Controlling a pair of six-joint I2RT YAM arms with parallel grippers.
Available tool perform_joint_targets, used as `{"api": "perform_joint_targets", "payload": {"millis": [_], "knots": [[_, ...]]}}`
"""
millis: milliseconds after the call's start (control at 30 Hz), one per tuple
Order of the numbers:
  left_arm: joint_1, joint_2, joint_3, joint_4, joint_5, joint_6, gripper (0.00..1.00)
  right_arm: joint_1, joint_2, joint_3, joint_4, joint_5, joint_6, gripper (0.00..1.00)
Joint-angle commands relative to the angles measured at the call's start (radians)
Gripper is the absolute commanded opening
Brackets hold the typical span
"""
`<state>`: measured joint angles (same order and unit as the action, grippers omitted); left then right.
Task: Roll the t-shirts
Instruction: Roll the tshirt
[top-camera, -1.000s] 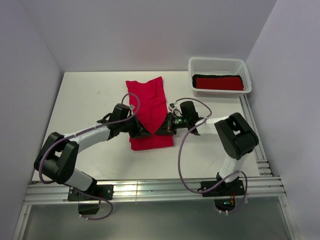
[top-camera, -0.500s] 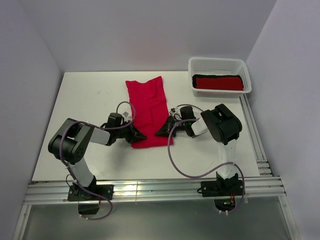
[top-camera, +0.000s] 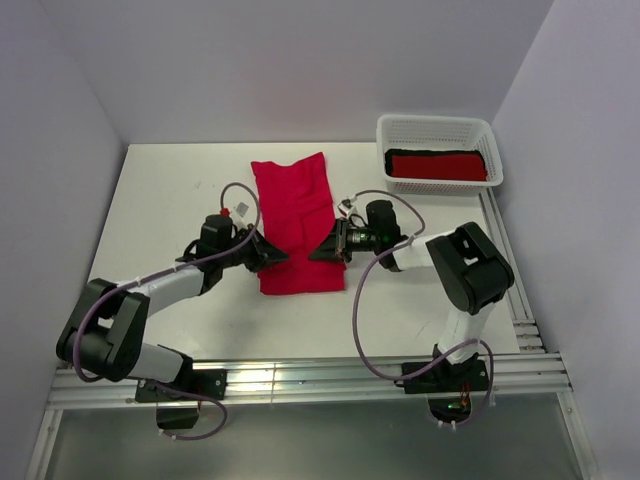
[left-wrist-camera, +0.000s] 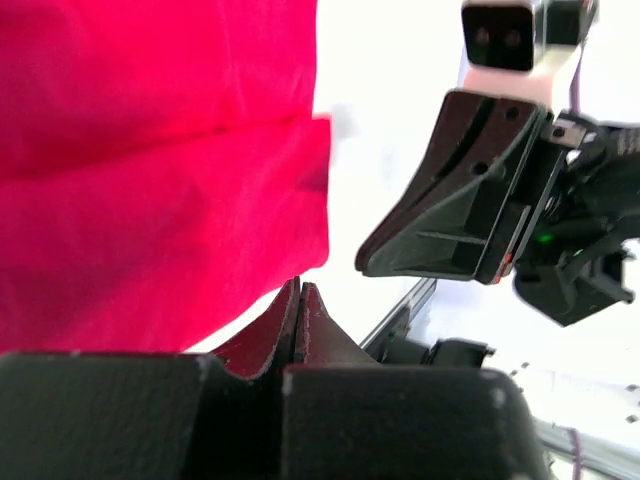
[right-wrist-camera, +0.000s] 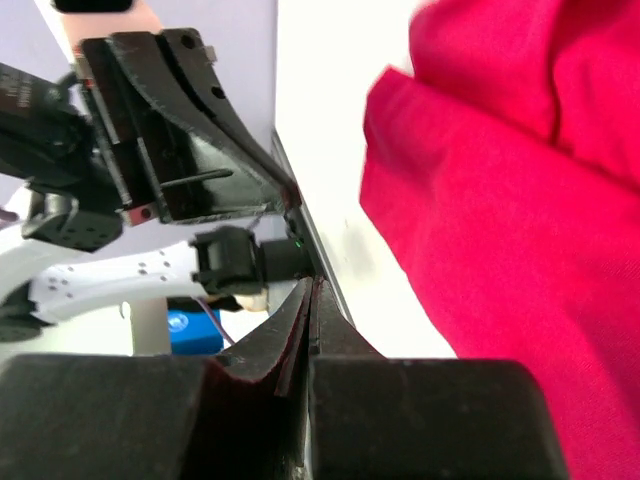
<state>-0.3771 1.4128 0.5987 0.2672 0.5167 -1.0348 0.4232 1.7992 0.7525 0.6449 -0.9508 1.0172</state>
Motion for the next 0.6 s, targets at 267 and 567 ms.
{"api": "perform_joint_targets", "payload": {"millis": [267, 567], "knots": [[-0.095, 0.195, -0.091, 0.004, -0.058, 0.025, 0.00, 0.040, 0.138, -0.038, -0.284, 0.087, -0.196, 0.00], [-0.094, -0.009, -0.050, -0.172, -0.095, 0.038, 0.01, 0.008, -0.020, -0.044, -0.376, 0.057, -0.236, 0.12]]}}
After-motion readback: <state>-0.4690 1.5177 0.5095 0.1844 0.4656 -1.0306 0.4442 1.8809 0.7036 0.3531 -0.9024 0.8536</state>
